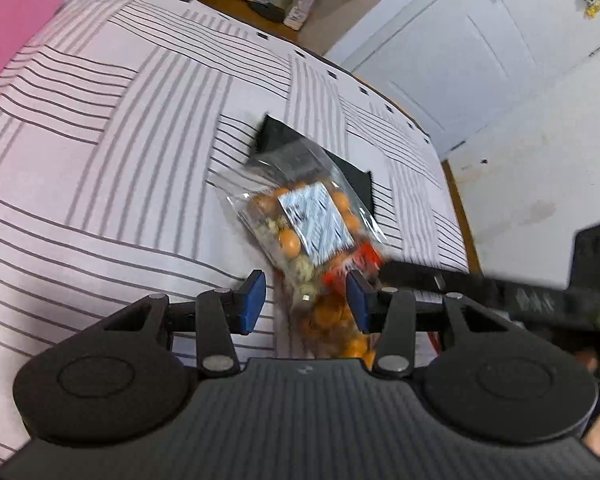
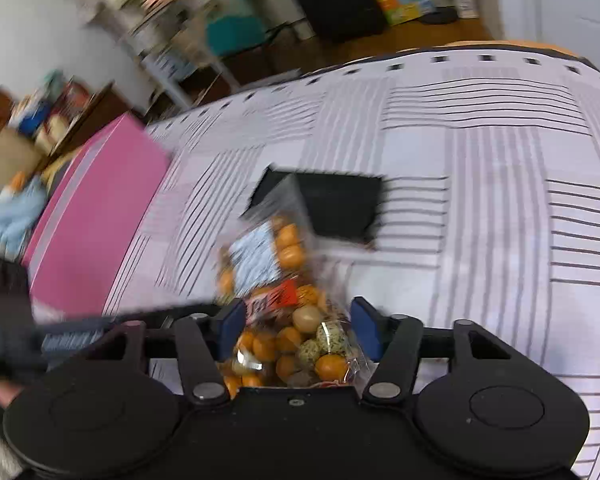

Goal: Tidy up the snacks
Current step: 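Move the right tool to the clear peanut bag on the bed, then grasp the peanut bag with the left tool and lift it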

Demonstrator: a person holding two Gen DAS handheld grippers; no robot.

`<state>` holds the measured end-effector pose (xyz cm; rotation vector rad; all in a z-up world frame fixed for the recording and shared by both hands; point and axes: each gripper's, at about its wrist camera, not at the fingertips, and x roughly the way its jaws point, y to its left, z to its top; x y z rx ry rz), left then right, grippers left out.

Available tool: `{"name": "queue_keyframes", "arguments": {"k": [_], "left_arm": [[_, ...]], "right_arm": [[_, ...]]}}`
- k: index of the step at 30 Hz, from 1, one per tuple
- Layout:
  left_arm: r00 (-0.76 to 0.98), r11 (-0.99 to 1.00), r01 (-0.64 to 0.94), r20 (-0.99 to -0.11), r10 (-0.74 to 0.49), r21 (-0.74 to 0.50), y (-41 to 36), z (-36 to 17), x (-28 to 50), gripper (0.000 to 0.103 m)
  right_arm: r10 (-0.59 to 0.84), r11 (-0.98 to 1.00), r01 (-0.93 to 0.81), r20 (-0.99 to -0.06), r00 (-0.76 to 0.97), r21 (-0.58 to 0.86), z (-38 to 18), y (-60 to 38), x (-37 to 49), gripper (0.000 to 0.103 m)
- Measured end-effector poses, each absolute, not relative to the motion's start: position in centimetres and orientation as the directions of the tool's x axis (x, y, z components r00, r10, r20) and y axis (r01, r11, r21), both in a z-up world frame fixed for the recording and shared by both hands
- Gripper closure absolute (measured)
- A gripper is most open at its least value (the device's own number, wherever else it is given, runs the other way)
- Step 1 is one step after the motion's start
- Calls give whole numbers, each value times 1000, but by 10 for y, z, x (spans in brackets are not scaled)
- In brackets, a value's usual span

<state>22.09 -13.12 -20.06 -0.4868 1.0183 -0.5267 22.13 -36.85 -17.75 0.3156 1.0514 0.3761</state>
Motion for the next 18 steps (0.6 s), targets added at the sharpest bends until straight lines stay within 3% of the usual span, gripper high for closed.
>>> {"name": "queue_keyframes", "arguments": {"k": [6,12,18], "left_arm": [[381,768,148,-681,-625,-623,-124,-207,224,61],[348,759,162,-684,-641,-630,-124,-207,219,60],[322,753,188,-685,-654,-631,-133,-210,212,61]], "right_arm": [[371,927,-210,-835,406,310,-165,-333,205,15],[293,922,-355,-879,376,156,-171,-296,188,4],[272,922,-366,-887,373,129,-173,-293,190,2]]}}
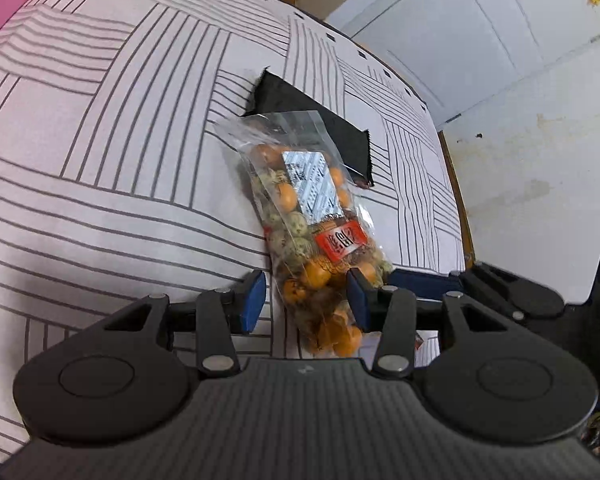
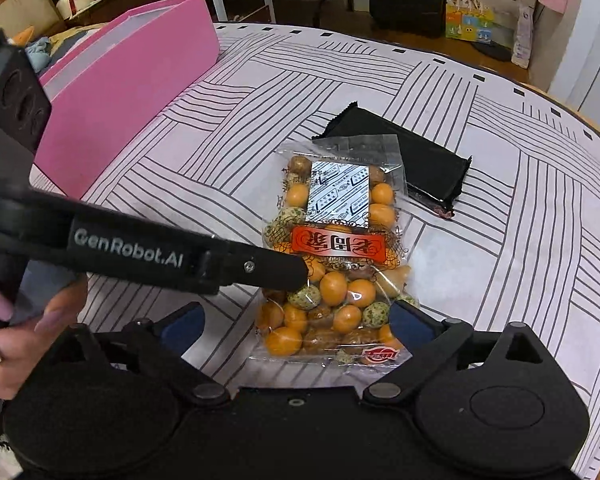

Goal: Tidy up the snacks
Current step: 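Grasp the peanut bag with the left tool and lift it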

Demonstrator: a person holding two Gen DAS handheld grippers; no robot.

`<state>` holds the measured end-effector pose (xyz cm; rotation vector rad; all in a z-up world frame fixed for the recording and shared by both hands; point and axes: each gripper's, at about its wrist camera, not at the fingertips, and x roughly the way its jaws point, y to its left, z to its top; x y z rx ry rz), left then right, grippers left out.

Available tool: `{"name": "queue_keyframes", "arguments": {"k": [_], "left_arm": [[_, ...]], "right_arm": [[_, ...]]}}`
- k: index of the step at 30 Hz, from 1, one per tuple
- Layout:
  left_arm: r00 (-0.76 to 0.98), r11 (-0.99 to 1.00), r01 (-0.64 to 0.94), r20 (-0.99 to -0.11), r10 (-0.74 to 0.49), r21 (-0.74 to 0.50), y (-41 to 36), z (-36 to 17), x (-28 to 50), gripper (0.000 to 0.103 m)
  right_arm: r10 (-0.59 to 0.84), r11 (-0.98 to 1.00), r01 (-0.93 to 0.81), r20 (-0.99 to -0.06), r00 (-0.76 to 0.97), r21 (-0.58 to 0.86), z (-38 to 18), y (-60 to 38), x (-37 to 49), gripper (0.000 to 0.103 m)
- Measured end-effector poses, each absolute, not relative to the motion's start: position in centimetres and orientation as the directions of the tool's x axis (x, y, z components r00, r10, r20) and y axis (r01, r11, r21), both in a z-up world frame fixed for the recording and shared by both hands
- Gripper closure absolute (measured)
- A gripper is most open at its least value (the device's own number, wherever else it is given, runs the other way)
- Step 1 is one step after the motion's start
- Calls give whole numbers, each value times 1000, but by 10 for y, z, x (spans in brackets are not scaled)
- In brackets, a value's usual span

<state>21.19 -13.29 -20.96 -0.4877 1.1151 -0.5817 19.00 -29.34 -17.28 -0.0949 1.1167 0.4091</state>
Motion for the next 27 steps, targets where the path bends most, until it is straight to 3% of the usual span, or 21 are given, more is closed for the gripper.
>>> {"name": "queue_keyframes", "arguments": {"k": [6,12,17,20,27], "left_arm": [[325,752,191,-683,-655,-631,-135,-209,212,64],[327,751,193,-681,-656,-631,-137,-210,212,65],[332,755,203,-682,-652,-623,-139,-211,210,65],[316,758,233,-690,-651,-609,-140,-208,211,66],[286,763,254,-708,-646,-594,-145,-200,210,68]], "right_arm": [[183,957,-278,-916,357,82,-182,-303,197,2],[199,955,-275,-924,327,108,-200,-306,207,0],[128,952,-305,-927,354,15,-204,-290,207,0],[134,963,-268,-925,356,36,-198,-289,209,8],[146,978,-192,-930,337,83,-192,-291,206,9]]}}
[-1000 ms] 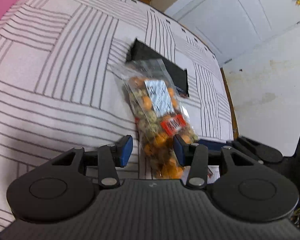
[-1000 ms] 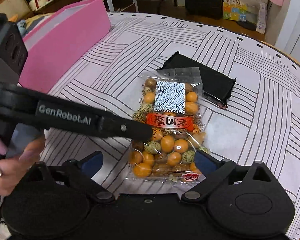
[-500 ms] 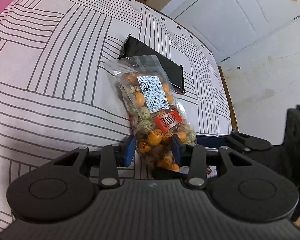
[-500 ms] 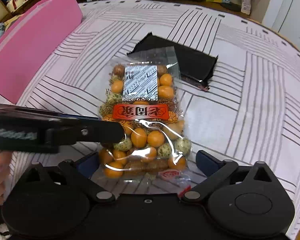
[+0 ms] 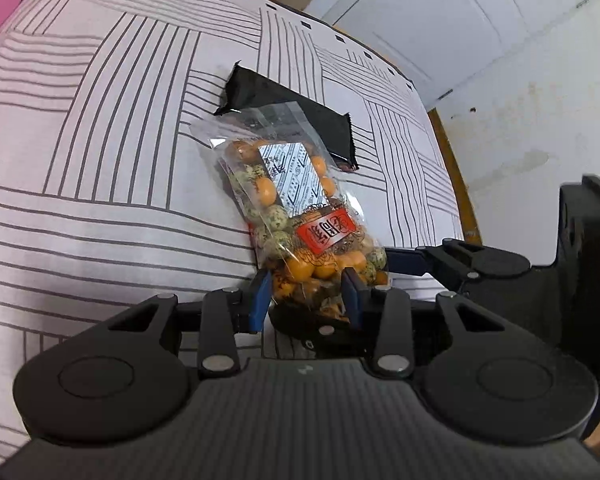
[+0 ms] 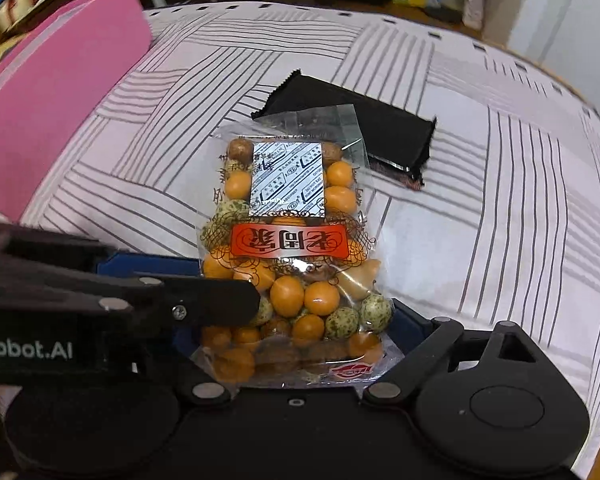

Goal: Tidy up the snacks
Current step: 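Grasp the peanut bag with the left tool and lift it, then carry the peanut bag with the left tool into the pink box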

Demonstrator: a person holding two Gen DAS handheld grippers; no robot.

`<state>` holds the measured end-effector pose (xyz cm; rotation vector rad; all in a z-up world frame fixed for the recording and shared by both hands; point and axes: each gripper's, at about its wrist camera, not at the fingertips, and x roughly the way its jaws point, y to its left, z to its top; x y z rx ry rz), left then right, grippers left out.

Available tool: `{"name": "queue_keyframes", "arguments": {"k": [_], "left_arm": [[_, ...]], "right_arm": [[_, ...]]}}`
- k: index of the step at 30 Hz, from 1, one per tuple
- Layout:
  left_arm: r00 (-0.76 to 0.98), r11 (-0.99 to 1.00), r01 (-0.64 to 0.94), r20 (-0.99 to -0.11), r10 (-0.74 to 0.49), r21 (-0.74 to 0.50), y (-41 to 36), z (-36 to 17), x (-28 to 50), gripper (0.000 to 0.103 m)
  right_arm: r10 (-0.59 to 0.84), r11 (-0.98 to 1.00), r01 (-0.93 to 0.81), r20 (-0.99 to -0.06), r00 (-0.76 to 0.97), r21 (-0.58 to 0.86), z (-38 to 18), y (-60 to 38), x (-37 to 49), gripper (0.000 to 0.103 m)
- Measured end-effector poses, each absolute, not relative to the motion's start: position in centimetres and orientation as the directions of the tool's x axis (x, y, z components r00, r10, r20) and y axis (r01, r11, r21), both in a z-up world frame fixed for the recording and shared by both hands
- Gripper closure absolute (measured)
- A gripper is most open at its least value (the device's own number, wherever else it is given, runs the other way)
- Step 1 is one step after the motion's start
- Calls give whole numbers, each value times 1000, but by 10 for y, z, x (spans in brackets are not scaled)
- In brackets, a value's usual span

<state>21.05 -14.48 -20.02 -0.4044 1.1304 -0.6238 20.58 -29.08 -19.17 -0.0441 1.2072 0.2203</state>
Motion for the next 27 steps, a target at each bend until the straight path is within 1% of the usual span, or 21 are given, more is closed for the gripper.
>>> {"name": "queue_keyframes", "arguments": {"k": [2,6,10,18,22,27], "left_arm": [[281,772,250,-719,-635,-585,-143,-193,210,68],[272,795,271,-749,-603,-542,-139,-177,208,68],[267,812,295,-772,-576,-504,-130,-163,200,68],[252,831,393,-823,-509,-393,-120,-128,167,67],[271,831,433,-830,-488,-348,-112,-113,144,67],[293,839,438,-831,-473,-323,-93,-103,119,67]], "right_arm": [[151,982,-160,-930,335,102,-187,-287,205,9],[143,981,-177,-919,366,82,-176,-270,196,9],[151,982,-167,-909,388,92,-165,-259,181,10],[160,985,-136,-871,465,109,-142,-236,137,10],[164,985,-129,-850,500,114,-132,-224,115,10],[171,984,-140,-834,524,114,-126,-204,98,10]]}}
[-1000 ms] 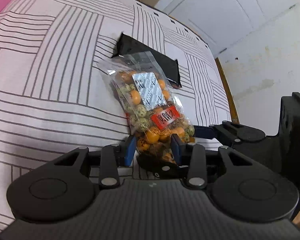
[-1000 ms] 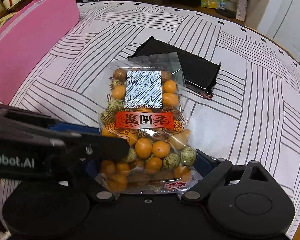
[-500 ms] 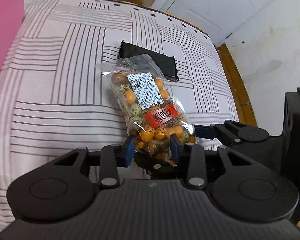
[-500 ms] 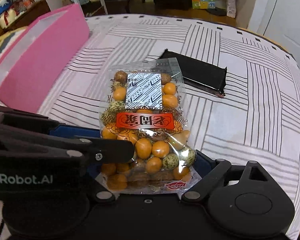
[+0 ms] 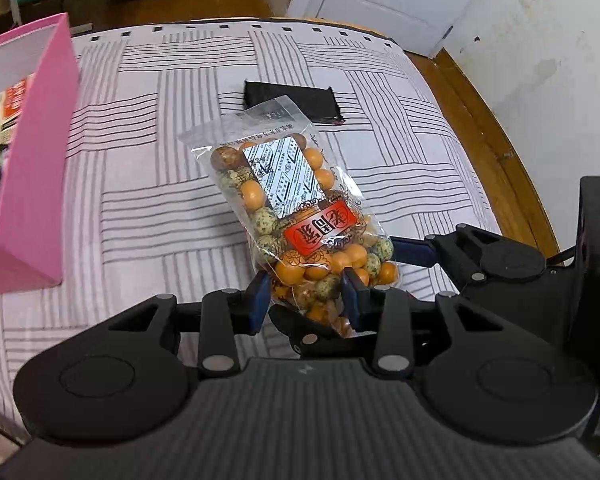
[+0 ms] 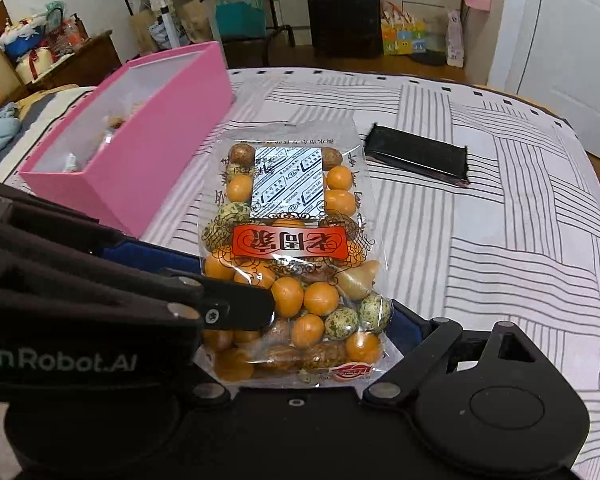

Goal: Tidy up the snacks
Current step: 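Carry the peanut bag with the left tool into the pink box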

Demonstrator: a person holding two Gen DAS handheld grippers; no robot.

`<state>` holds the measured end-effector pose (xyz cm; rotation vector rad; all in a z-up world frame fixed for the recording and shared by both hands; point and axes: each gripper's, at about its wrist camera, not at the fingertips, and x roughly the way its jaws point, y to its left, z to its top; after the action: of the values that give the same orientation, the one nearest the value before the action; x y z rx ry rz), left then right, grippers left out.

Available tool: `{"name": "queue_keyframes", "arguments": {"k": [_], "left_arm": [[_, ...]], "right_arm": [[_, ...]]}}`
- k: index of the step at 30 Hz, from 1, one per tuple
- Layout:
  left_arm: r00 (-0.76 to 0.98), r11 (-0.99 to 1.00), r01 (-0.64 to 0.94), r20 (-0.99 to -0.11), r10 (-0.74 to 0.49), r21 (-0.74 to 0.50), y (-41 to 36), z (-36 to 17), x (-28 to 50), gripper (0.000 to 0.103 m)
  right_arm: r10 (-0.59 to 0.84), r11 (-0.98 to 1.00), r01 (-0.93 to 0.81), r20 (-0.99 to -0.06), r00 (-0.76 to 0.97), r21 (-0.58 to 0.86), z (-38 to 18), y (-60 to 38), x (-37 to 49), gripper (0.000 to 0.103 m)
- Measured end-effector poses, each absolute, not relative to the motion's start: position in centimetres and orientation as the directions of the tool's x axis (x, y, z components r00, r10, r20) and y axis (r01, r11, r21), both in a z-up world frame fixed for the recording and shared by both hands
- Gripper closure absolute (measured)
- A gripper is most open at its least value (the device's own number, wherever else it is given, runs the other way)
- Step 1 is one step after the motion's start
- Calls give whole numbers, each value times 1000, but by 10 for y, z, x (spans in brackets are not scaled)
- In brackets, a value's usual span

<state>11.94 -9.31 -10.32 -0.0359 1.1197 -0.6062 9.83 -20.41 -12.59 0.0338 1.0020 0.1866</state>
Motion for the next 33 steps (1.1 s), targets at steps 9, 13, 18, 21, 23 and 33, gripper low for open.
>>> {"name": "queue_keyframes", "arguments": {"k": [9,13,18,21,23,33], "left_arm": [[356,856,388,-802,-480,-341,-45,-86,87,66],[387,857,376,-781,-490,-352,-21,-74,75,66],[434,866,369,-761,-483,-338,8,-60,66,66],[467,878,345,-751,-467,-331,27,-52,63,66],[490,885,326,-741,-459,-333,40,-46,63,66],[594,927,201,-714,-371,-315,106,-35,101,65]], "right_arm": [[172,979,-190,-813,556,78,-101,-160,75,10],[170,973,-228,-793,584,41,-89,-138,69,10],[192,955,-298,-771,607,3,-75,-107,66,10],[198,941,-336,-760,619,-29,-66,-88,69,10],[210,933,-357,-749,629,-38,-59,-76,75,10],[371,875,-484,-685,627,32,-56,-30,131,10]]}}
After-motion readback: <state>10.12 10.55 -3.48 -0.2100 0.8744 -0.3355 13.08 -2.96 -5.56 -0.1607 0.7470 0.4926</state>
